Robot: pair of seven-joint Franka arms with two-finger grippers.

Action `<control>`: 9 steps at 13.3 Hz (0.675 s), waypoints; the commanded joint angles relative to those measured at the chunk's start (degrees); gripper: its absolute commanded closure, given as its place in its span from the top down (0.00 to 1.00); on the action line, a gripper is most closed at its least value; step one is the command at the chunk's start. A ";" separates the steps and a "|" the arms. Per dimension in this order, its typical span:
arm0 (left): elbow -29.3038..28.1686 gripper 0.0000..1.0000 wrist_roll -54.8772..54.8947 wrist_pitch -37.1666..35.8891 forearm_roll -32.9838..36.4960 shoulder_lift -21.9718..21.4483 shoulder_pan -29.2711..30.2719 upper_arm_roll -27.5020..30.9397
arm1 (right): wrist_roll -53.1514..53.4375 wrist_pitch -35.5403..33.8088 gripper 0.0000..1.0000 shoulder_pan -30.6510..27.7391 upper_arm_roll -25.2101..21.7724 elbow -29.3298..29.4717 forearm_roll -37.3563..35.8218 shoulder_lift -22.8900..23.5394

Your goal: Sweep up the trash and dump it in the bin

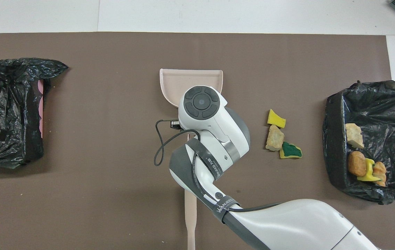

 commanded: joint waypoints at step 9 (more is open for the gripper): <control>-0.59 1.00 0.25 -0.87 0.06 -0.97 -0.41 -0.57 | -0.18 -10.46 1.00 -4.87 -0.05 -1.56 4.41 -11.65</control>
